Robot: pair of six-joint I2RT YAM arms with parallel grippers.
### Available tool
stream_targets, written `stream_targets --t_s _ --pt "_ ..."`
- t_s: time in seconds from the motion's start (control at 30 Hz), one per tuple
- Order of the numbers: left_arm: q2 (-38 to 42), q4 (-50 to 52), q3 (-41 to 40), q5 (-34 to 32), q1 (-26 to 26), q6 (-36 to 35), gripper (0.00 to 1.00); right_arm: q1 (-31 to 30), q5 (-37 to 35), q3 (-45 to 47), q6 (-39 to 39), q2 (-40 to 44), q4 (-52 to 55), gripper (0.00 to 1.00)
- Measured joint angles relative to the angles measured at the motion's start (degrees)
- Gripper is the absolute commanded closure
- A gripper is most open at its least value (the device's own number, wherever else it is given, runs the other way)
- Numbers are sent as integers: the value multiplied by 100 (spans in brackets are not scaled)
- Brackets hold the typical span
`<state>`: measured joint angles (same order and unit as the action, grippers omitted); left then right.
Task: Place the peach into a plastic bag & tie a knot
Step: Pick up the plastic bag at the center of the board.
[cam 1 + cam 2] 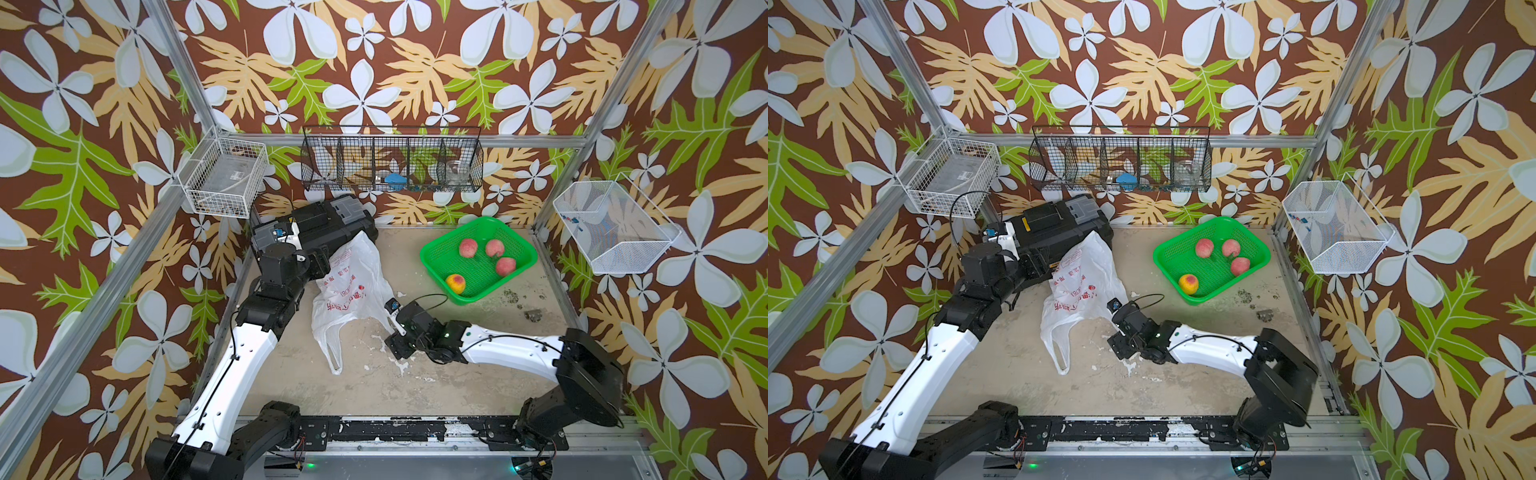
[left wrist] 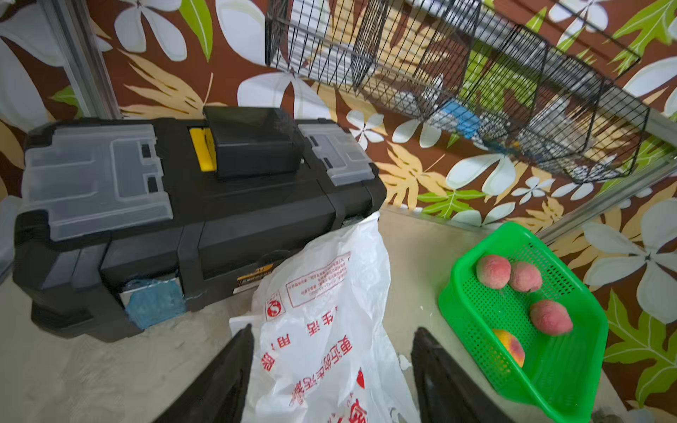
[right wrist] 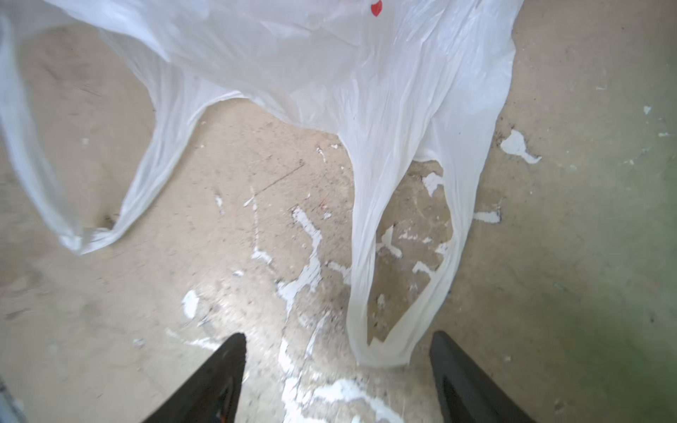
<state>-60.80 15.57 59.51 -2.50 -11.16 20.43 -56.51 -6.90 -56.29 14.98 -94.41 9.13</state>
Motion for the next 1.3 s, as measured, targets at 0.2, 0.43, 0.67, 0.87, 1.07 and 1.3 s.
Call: stream_targets --t_s 0.2,0.43,0.67,0.87,1.07,1.3 --pt "-2 442 -216 267 0 9 34 -28 -387 -813 -291 -1298 164 58" --pt "101 820 -94 503 0 50 35 116 20 -1255 142 -1069 610 93" --pt "393 1453 -103 627 0 20 19 1268 2573 -531 1891 791 31 100" --pt "699 1762 -415 966 -120 -39 0 2068 4024 -190 3331 1768 -289 100" --pt "688 1821 -774 920 -1102 170 0 2251 4616 -184 4448 2111 -656 100" --pt "511 1998 -621 350 -2020 332 0 2286 4802 -732 5149 2083 -1051 100"
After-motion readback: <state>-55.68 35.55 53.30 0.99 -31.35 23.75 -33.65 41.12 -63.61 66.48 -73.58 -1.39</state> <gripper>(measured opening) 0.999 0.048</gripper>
